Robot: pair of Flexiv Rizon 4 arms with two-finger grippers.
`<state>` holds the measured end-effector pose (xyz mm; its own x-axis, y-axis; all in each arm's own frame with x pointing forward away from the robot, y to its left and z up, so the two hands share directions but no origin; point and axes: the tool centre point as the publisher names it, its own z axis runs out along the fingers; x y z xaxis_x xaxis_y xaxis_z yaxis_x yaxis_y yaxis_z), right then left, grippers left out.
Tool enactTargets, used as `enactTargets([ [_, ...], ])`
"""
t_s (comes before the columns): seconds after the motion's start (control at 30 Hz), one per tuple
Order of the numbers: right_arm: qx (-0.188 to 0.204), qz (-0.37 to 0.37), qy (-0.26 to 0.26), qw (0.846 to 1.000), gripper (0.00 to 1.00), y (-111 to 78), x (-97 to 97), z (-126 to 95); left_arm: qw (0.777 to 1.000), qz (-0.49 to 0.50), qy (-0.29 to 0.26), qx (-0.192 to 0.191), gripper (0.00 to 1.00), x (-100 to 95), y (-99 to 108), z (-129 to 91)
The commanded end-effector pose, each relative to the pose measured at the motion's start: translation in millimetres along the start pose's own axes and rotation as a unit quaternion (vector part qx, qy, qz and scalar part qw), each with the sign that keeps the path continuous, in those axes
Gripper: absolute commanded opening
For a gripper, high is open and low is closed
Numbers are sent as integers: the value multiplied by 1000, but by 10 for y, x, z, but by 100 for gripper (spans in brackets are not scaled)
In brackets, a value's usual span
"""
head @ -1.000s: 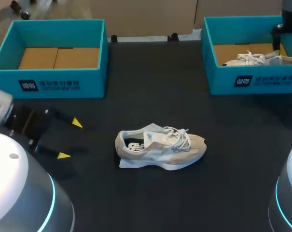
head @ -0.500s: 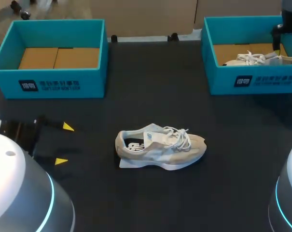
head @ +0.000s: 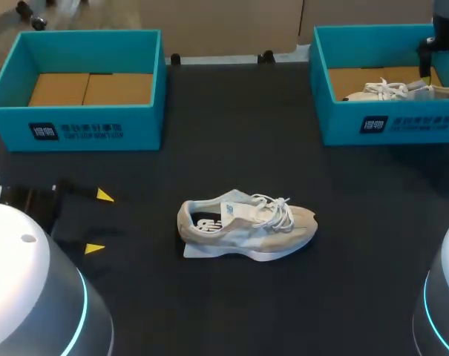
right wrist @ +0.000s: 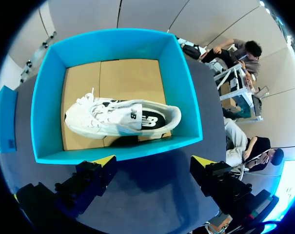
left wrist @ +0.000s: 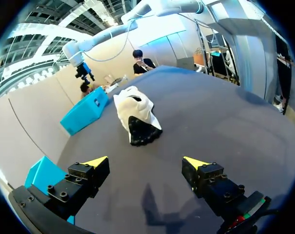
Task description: Take the shoe out of the shoebox, open the shoe tongue, remove and reinsert the insole, then place the shoe into the shoebox
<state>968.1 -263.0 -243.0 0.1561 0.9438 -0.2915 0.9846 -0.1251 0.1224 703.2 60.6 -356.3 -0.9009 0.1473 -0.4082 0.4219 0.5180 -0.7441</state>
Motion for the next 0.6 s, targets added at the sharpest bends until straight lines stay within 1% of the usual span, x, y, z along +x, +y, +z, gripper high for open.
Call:
enactTargets([
  [0.03,-1,0,0,1000,100,-8,0,-1,1000,0,0,-1,100,2,-6,3],
  [0.47,-1,0,0,1000,100,-8,0,-1,1000,0,0,-1,100,2,-6,3],
  [0.5,-1,0,0,1000,100,-8,0,-1,1000,-20,-7,-4,100,-30,10,-10],
  [0.6,-1,0,0,1000,100,-8,0,-1,999,-48,-16,5,100,-84,18,-17],
])
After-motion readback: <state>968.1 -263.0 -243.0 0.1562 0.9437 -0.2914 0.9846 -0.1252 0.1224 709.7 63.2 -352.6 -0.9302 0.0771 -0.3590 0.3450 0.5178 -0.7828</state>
